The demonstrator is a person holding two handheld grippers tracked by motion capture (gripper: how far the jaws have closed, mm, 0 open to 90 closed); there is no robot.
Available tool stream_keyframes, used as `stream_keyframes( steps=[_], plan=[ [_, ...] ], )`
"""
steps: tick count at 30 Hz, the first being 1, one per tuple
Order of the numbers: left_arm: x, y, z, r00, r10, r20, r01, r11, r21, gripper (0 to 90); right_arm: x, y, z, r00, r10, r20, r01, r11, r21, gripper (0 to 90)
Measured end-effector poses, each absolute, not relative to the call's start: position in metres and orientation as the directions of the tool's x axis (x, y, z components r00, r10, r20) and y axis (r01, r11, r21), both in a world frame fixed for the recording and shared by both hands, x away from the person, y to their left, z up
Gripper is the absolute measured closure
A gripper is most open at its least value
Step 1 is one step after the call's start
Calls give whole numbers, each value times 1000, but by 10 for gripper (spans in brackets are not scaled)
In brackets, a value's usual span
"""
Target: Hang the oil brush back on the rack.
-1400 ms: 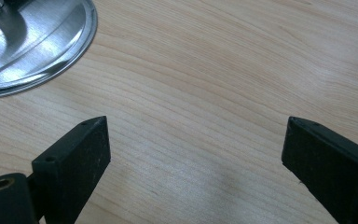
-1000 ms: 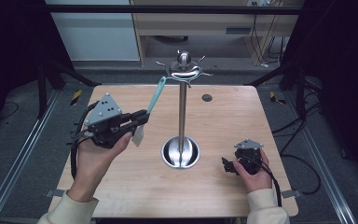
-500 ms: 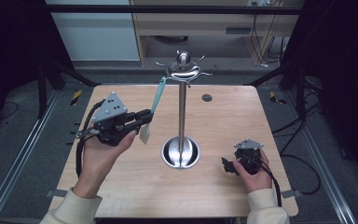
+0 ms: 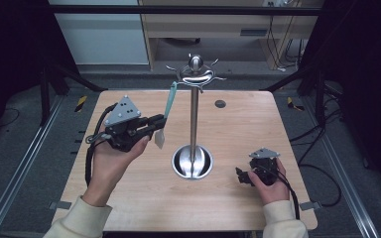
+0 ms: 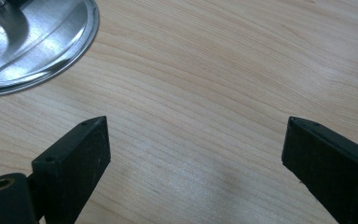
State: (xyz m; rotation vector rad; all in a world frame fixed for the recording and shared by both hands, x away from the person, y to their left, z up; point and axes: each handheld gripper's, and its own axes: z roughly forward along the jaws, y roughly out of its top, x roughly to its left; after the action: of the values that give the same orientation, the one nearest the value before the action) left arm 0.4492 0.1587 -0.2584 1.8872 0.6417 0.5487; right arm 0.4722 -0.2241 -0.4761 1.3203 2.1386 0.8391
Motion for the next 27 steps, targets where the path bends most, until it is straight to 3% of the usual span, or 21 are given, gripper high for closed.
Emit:
stream_keyframes(
  steps=[27],
  plan=[
    [457, 148, -261, 752, 654, 80, 192, -334, 923, 817, 472, -224, -475, -416, 906, -82, 605, 343, 719, 83]
  ],
)
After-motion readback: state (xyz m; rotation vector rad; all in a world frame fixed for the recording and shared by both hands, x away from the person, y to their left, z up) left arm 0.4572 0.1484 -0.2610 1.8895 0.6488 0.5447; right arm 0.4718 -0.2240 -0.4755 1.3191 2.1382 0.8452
